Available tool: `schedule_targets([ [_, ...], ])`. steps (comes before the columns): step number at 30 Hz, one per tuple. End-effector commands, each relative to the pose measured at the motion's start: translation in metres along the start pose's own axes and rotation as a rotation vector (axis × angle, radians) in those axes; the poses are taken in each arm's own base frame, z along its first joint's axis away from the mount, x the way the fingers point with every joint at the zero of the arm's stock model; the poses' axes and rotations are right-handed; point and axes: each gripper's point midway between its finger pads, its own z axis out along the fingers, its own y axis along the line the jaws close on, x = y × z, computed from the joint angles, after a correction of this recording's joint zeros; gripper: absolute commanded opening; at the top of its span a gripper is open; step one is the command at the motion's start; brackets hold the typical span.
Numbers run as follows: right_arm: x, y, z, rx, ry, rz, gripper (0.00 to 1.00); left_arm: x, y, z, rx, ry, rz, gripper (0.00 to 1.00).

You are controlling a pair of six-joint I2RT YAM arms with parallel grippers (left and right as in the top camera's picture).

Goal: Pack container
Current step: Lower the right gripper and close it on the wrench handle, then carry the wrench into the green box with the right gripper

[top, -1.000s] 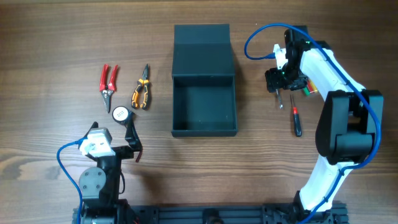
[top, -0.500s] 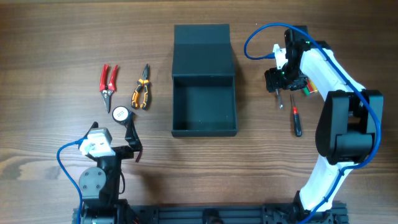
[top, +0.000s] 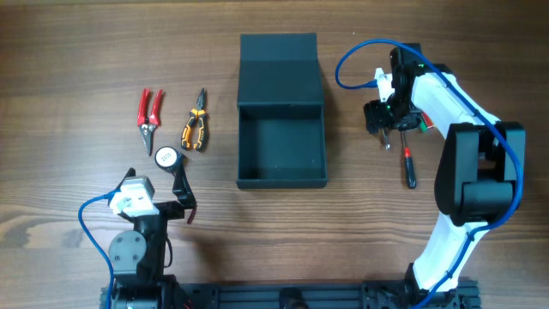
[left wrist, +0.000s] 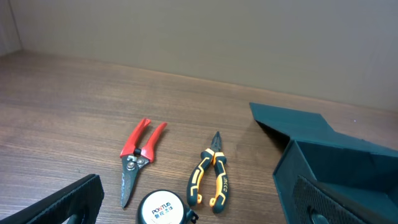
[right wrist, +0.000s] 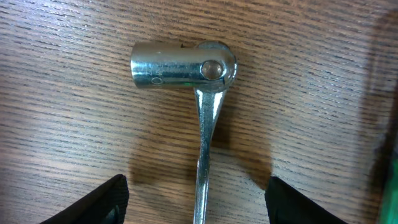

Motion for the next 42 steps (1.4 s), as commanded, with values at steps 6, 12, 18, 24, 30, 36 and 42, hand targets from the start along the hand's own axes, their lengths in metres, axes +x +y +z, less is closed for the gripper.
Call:
schedule_targets([
  [6,0.009,0.007,0.014,-0.026,0.043,-0.005,0.53,0.001,-0.005,0.000,0.024,-0.002,0.025,1.00],
  [12,0.008,0.007,0.015,-0.026,0.040,-0.005,0.30,0.001,-0.005,0.000,0.025,-0.002,0.024,1.00],
  [18,0.008,0.007,0.015,-0.026,0.040,-0.005,0.11,0.001,-0.005,0.000,0.024,-0.002,0.024,1.00],
  [24,0.006,0.007,0.013,-0.025,0.036,-0.006,0.04,0.001,-0.005,0.000,0.025,-0.002,0.024,1.00],
  [30,-0.031,-0.002,-0.026,0.013,-0.039,-0.008,0.04,0.001,-0.005,0.000,0.025,-0.002,0.024,1.00],
  [36,-0.085,-0.002,-0.100,0.007,-0.190,-0.022,0.04,0.001,-0.005,0.000,0.024,-0.002,0.024,1.00],
  [42,-0.100,0.051,-0.139,-0.057,-0.251,-0.170,0.04,0.001,-0.005,0.000,0.025,-0.002,0.024,1.00],
])
